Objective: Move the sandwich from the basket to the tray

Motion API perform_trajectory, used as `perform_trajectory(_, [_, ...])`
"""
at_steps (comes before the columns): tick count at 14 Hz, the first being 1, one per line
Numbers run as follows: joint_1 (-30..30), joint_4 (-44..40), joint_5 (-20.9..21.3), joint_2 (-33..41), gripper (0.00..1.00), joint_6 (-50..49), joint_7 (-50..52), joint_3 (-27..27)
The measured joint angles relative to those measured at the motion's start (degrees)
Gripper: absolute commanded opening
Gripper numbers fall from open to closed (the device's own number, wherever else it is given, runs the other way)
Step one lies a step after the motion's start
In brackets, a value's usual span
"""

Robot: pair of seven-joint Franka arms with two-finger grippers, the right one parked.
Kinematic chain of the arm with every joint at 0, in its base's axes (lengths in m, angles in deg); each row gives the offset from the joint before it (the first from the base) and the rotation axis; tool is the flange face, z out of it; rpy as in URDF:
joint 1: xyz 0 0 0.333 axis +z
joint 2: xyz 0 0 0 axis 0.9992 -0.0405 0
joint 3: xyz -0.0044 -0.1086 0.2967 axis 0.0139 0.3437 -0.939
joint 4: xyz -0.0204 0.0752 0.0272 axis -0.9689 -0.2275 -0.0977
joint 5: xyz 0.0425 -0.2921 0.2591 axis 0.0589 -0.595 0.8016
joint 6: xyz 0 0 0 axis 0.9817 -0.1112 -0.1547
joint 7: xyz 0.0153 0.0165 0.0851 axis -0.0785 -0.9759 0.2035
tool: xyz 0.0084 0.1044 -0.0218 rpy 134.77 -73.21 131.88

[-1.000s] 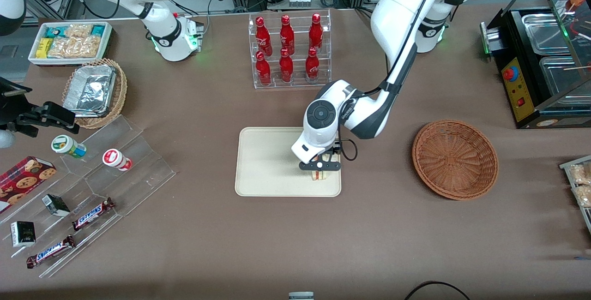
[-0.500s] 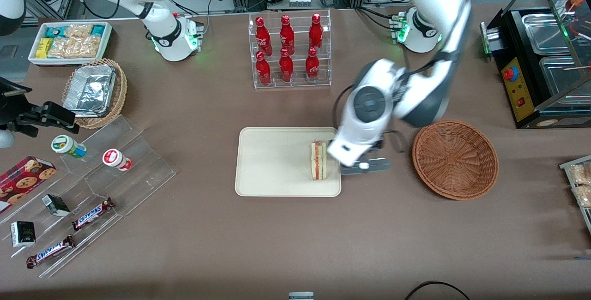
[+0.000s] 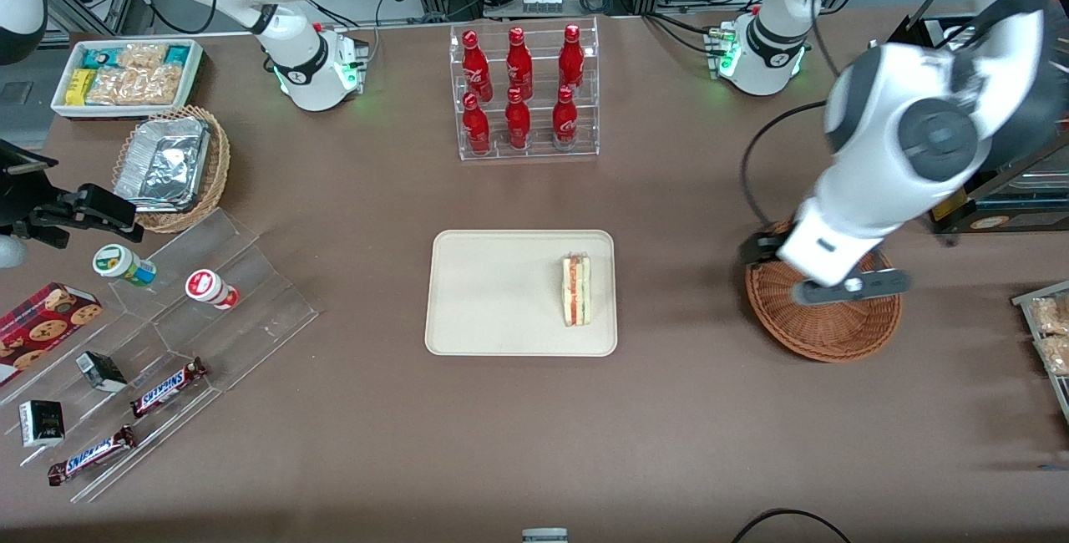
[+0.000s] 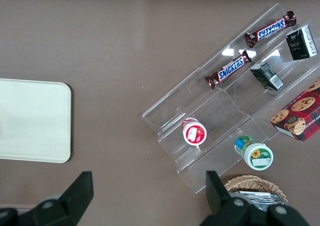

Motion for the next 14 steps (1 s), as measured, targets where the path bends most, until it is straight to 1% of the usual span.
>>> perform_trajectory(2, [2.15, 0.12, -0.01, 2.84, 1.0, -1.45, -1.1, 0.13])
perform_trajectory(4, [3.84, 0.13, -0.02, 6.15, 1.0, -5.5, -2.79, 0.18])
perform_trajectory(8, [4.83, 0.17, -0.01, 12.19, 1.0, -9.98, -4.22, 0.26])
perform_trajectory(10, [6.31, -0.34, -0.01, 13.93, 1.0, -13.19, -6.08, 0.46])
perform_trajectory(14, [8.3, -3.26, -0.05, 14.9, 1.0, -18.36, -7.7, 0.47])
